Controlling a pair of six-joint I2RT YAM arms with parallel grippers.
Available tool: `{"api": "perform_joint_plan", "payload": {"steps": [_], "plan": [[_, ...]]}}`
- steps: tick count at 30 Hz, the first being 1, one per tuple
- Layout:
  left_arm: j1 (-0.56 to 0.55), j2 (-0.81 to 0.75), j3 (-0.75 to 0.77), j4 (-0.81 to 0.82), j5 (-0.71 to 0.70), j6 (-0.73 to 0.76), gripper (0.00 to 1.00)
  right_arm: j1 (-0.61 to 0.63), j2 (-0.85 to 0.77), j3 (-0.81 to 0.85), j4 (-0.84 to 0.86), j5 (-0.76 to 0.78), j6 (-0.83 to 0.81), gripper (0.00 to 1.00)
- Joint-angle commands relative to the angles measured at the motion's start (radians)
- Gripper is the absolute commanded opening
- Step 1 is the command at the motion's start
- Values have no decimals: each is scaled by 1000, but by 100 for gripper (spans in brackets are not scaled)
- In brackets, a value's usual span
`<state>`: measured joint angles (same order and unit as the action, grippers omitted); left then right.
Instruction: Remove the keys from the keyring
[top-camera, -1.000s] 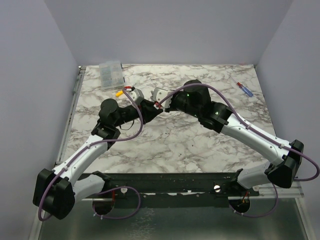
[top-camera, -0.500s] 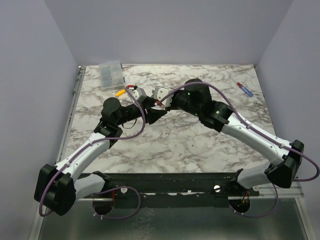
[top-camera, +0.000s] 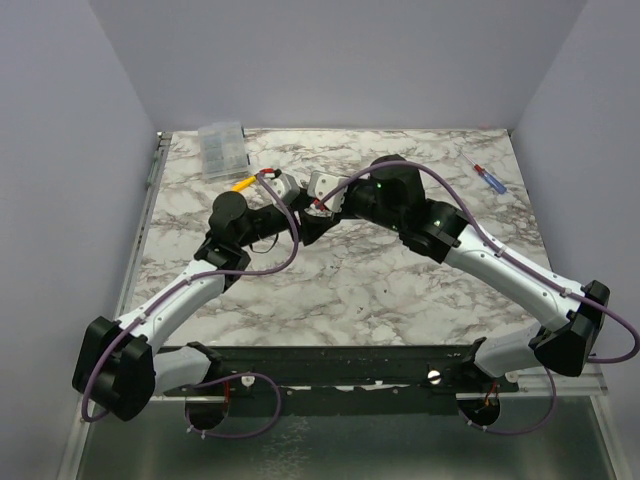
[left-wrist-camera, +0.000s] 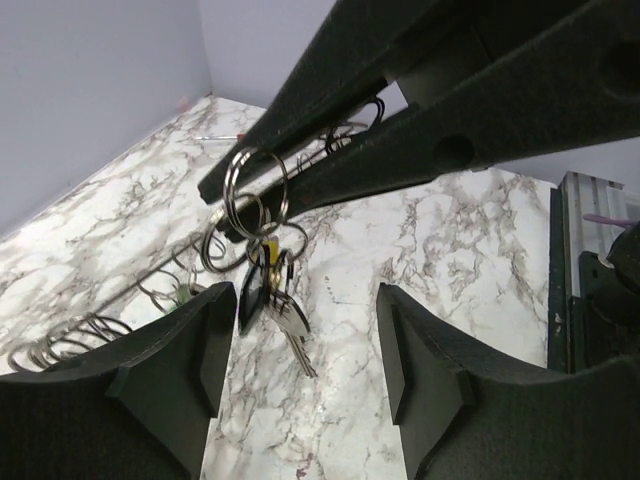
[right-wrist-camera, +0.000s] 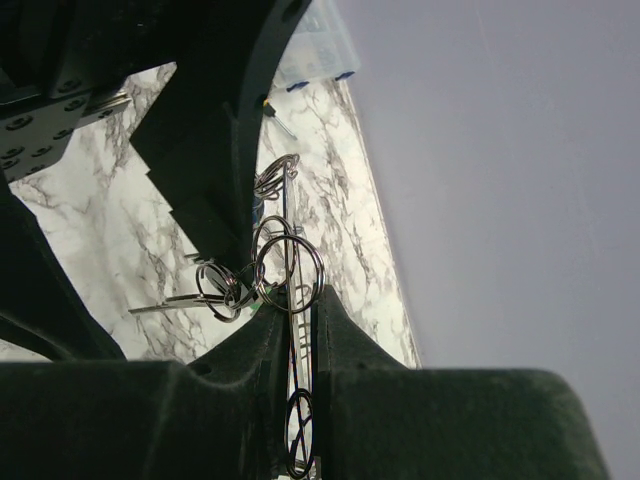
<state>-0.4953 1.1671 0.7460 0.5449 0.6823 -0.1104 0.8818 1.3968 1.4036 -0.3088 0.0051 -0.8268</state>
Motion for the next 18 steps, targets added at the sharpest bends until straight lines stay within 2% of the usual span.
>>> {"api": "perform_joint_plan", "payload": {"steps": [1, 6, 18], "plan": [[-9, 15, 41, 49, -44, 43, 65, -1, -37, 30, 5, -34, 9, 1], [-10, 19, 44, 64, -35, 57, 67, 6, -40, 15, 11, -27, 5, 1], [-25, 6, 48, 70, -4, 52, 40, 8, -33, 6, 20, -20, 6, 1]]}}
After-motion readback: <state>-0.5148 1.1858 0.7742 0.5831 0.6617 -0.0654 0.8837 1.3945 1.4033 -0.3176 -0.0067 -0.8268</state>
